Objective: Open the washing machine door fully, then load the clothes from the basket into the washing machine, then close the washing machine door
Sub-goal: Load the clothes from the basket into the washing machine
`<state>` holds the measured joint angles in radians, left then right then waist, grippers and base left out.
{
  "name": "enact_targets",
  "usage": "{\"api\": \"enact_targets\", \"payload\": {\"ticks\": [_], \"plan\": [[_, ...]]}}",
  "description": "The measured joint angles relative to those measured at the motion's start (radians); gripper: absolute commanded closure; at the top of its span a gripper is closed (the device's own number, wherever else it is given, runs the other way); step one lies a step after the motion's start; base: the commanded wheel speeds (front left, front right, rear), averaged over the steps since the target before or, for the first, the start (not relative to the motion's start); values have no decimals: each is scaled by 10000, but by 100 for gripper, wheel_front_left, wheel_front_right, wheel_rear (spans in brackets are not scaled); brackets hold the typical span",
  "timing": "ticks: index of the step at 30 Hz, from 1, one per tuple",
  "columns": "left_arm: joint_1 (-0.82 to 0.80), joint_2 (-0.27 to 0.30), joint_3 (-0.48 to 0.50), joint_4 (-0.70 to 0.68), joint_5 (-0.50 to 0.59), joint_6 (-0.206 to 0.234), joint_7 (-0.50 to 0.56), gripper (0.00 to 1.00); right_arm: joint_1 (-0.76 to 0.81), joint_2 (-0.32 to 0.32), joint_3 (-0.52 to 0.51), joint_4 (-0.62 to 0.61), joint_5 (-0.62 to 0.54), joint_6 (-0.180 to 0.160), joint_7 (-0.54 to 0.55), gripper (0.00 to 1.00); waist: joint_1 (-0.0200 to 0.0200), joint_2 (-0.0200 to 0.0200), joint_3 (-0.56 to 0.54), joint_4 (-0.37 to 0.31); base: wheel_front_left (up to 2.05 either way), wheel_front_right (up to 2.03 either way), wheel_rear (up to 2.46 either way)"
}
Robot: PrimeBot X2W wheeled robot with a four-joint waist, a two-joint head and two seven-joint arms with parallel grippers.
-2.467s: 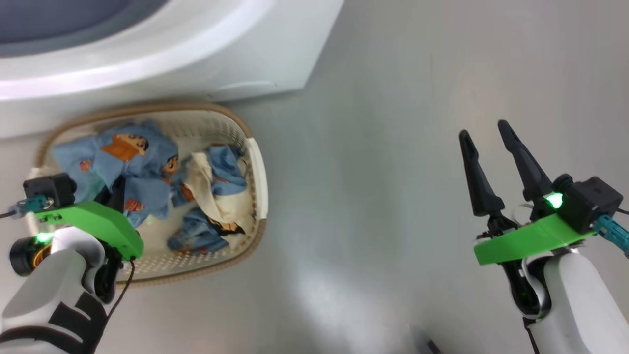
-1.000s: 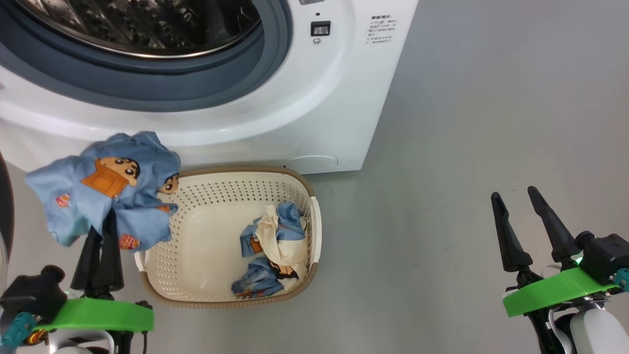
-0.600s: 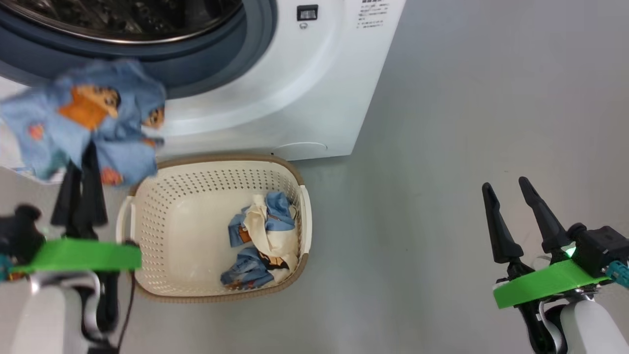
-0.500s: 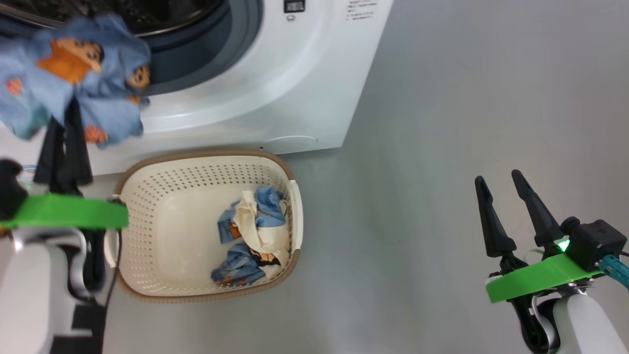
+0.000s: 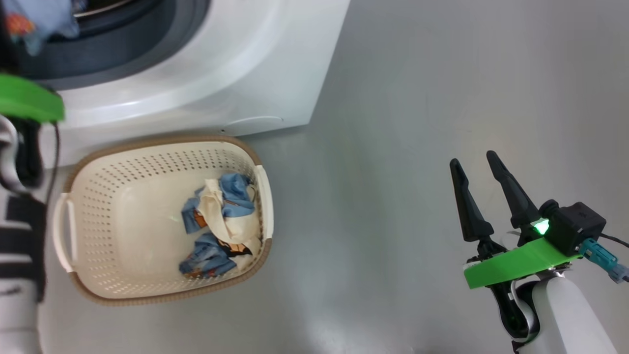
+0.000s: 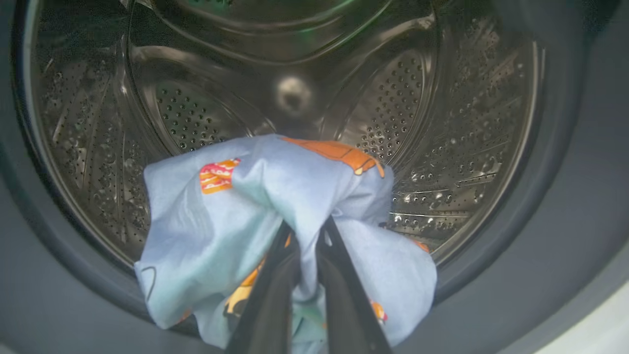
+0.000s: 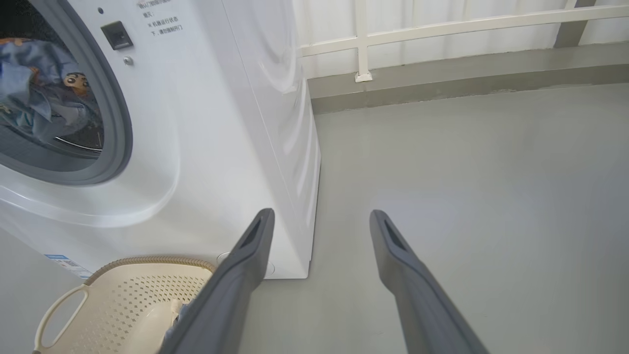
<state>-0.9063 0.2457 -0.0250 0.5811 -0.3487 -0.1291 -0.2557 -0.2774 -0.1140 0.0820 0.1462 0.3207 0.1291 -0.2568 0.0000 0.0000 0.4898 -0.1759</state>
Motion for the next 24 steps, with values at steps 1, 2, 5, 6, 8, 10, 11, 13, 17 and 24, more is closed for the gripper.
{"api": "enact_targets", "payload": {"ticks": [1, 2, 5, 6, 8, 10, 11, 13, 17, 24], "plan": [[-277, 65, -52, 297, 0, 0, 0, 100, -32, 21, 23, 4, 0, 0, 0, 0, 0, 0, 72, -55, 0, 0, 0], [-542, 153, -163, 596, 2, 0, 0, 100, -89, 48, 40, 4, 0, 0, 0, 0, 0, 0, 142, -113, 0, 0, 0], [-1265, 405, -257, 1511, 10, 0, 2, 100, -222, 151, 148, 6, 4, 0, 0, 0, 0, 0, 342, -315, 0, 0, 0], [-1471, 506, -318, 1747, 42, 0, 2, 100, -275, 174, 186, 4, 27, 0, 0, 0, 0, 0, 402, -387, 0, 0, 0], [-1914, 648, -368, 2136, 111, 0, 0, 100, -359, 192, 261, 0, 44, 0, 0, 0, 0, 0, 540, -520, 0, 0, 0], [-2316, 746, -395, 2445, 171, 0, 2, 100, -383, 222, 318, 2, 44, 0, 0, 0, 0, 0, 672, -646, 0, 0, 0], [-2486, 805, -399, 2566, 265, 0, 0, 100, -419, 249, 339, 2, 44, 0, 0, 0, 0, 0, 734, -712, 0, 0, 0], [-2740, 903, -362, 2723, 428, 0, 2, 33, -527, 284, 353, -2, 44, 0, 0, 0, 0, 1, 835, -842, 0, 0, 0], [-2986, 926, -132, 2754, 715, 12, 0, 0, -559, 311, 343, -6, 44, 0, 0, 0, 0, 0, 998, -1049, 0, 0, 0], [-2952, 855, 155, 2830, 966, 12, 0, 0, -558, 339, 272, 6, 44, 0, 0, 0, 0, 0, 952, -1062, 0, 0, 0]]}}
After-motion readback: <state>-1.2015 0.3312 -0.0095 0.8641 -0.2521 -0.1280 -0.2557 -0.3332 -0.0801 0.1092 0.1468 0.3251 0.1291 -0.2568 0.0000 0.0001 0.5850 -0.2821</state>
